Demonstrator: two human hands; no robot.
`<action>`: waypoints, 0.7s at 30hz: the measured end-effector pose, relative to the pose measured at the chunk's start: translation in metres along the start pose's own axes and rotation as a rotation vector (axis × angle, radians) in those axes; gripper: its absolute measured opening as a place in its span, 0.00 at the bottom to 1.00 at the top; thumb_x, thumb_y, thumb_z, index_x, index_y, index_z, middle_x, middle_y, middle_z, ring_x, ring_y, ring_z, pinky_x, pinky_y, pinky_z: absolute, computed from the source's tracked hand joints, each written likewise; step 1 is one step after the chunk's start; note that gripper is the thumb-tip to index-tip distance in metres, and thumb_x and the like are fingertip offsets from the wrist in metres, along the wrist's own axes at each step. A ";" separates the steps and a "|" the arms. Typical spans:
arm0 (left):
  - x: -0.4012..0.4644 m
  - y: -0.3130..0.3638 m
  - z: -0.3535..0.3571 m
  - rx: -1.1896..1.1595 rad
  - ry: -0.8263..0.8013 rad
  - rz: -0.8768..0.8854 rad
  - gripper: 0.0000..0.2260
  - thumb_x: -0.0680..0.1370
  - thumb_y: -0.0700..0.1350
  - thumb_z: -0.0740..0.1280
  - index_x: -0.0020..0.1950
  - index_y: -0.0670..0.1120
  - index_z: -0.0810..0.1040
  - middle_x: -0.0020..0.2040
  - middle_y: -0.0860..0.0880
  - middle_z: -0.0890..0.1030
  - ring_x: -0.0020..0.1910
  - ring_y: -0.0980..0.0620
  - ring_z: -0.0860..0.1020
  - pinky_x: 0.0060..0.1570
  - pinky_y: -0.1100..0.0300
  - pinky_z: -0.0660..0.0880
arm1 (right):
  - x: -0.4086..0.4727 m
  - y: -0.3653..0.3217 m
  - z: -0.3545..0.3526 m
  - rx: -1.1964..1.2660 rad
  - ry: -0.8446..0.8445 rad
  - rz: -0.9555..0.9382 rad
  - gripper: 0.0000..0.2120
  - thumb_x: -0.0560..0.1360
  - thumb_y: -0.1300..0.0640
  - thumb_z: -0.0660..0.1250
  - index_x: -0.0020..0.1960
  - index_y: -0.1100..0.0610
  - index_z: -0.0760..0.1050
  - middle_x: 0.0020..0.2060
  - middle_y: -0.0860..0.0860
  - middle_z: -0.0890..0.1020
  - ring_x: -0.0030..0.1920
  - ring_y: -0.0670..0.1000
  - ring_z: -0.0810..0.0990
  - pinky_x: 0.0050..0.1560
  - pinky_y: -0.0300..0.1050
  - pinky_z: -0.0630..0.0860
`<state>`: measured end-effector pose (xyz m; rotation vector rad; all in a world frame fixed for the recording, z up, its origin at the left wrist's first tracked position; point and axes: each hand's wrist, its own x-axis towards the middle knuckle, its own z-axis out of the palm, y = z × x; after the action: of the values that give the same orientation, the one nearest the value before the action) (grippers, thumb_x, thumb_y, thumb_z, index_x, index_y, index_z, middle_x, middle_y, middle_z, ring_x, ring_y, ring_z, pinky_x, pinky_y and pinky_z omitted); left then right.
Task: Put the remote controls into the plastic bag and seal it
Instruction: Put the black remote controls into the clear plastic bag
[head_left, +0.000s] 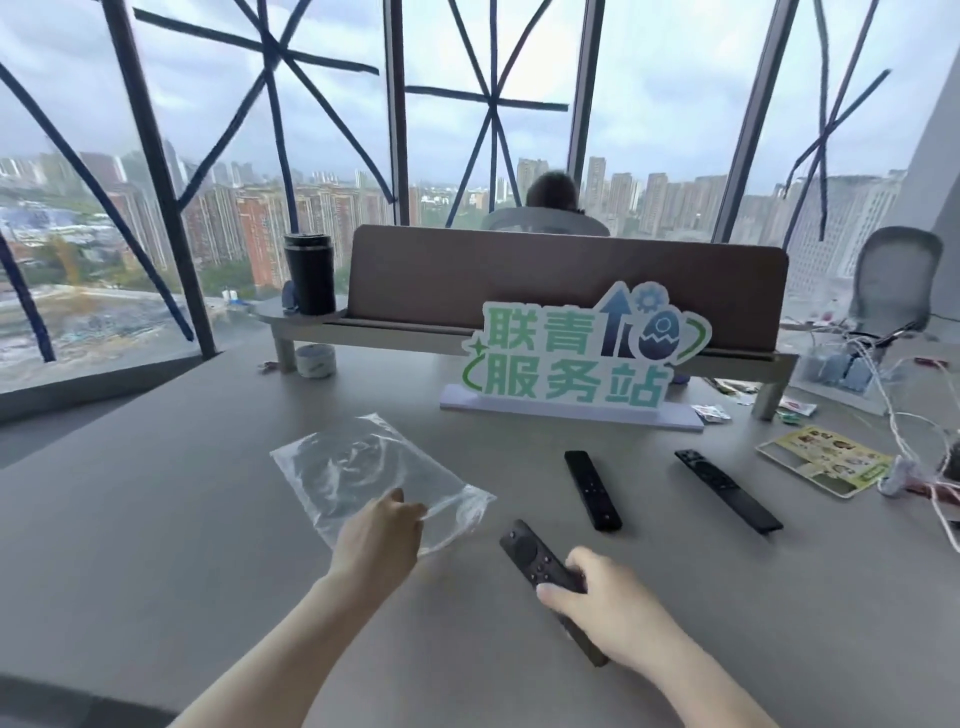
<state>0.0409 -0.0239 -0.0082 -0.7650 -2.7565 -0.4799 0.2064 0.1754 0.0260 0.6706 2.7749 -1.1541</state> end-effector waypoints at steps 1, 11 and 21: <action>-0.001 0.008 -0.001 -0.021 0.006 0.015 0.10 0.77 0.45 0.61 0.49 0.48 0.82 0.44 0.45 0.78 0.44 0.40 0.80 0.36 0.56 0.68 | -0.001 -0.002 -0.005 0.187 -0.036 0.012 0.12 0.74 0.47 0.67 0.41 0.54 0.70 0.31 0.53 0.82 0.24 0.53 0.76 0.25 0.42 0.71; -0.001 0.061 -0.028 -0.171 0.114 0.006 0.10 0.77 0.45 0.60 0.38 0.44 0.74 0.37 0.48 0.70 0.34 0.43 0.73 0.31 0.57 0.62 | 0.047 -0.068 0.001 0.670 -0.266 0.017 0.05 0.78 0.57 0.65 0.47 0.56 0.78 0.38 0.55 0.82 0.26 0.49 0.74 0.25 0.39 0.65; 0.010 0.060 -0.020 -0.244 0.128 -0.067 0.10 0.78 0.46 0.58 0.44 0.48 0.79 0.46 0.49 0.79 0.43 0.43 0.78 0.36 0.55 0.71 | 0.089 0.020 -0.031 0.092 0.493 0.194 0.14 0.76 0.52 0.63 0.59 0.57 0.76 0.53 0.56 0.82 0.49 0.58 0.80 0.43 0.45 0.71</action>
<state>0.0673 0.0220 0.0283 -0.6696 -2.6404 -0.8604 0.1379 0.2419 0.0155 1.3675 2.9480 -1.2166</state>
